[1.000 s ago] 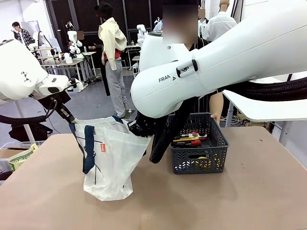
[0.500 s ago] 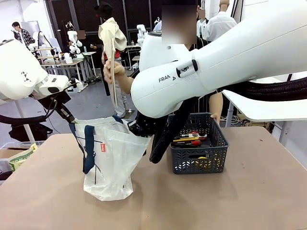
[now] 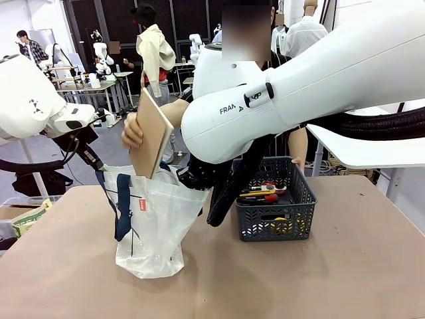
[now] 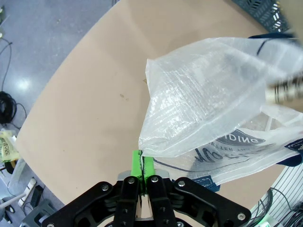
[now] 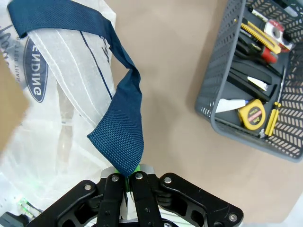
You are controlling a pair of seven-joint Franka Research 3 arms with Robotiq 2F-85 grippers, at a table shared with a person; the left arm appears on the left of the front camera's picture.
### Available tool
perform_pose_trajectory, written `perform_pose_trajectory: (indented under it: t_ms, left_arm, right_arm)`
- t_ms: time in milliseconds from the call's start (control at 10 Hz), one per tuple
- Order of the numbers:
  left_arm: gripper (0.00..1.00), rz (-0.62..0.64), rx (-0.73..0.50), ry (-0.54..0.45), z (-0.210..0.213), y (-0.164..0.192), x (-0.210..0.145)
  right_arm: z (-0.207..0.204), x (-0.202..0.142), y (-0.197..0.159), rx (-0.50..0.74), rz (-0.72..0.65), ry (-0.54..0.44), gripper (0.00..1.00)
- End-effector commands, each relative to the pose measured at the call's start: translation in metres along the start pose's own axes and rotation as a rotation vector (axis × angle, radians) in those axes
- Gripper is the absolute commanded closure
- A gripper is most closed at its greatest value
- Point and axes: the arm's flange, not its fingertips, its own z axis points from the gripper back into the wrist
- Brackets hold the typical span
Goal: Transfer purchased items from the store into the shopping bag.
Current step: Move the Reusable shopping bag to the right side of the table.
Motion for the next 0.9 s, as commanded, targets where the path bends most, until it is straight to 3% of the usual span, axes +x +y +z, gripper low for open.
perform_pose_trajectory:
  t_ms: [0,800]
  left_arm:
    - [1.0,0.015,0.001,0.004,0.0036,-0.001,-0.0009]
    - [1.0,0.015,0.001,0.004,0.0036,-0.001,-0.0009]
  right_arm:
    - [-0.0003,0.0003,-0.0001,-0.002,-0.007,0.003,1.0]
    - [-0.0003,0.0003,-0.0001,-0.002,-0.007,0.003,1.0]
